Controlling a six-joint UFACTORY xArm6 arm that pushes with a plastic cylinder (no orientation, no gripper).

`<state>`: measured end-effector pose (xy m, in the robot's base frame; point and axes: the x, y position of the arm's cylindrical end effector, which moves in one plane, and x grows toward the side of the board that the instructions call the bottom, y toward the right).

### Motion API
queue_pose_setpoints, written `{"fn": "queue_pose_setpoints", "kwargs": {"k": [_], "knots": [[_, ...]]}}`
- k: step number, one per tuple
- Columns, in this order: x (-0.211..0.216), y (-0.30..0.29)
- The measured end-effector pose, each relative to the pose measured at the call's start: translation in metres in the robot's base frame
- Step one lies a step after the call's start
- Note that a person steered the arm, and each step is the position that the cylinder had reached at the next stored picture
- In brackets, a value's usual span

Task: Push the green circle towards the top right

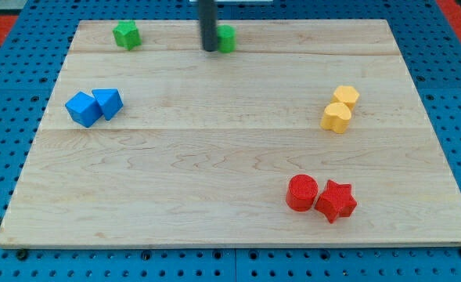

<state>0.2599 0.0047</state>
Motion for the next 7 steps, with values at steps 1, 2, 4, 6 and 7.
{"fn": "queue_pose_setpoints", "kwargs": {"k": [1,2,4,6,7], "knots": [[0.002,0.042],[-0.001,-0.028],[-0.030,0.016],[-0.049,0.073],[-0.047,0.142]]}}
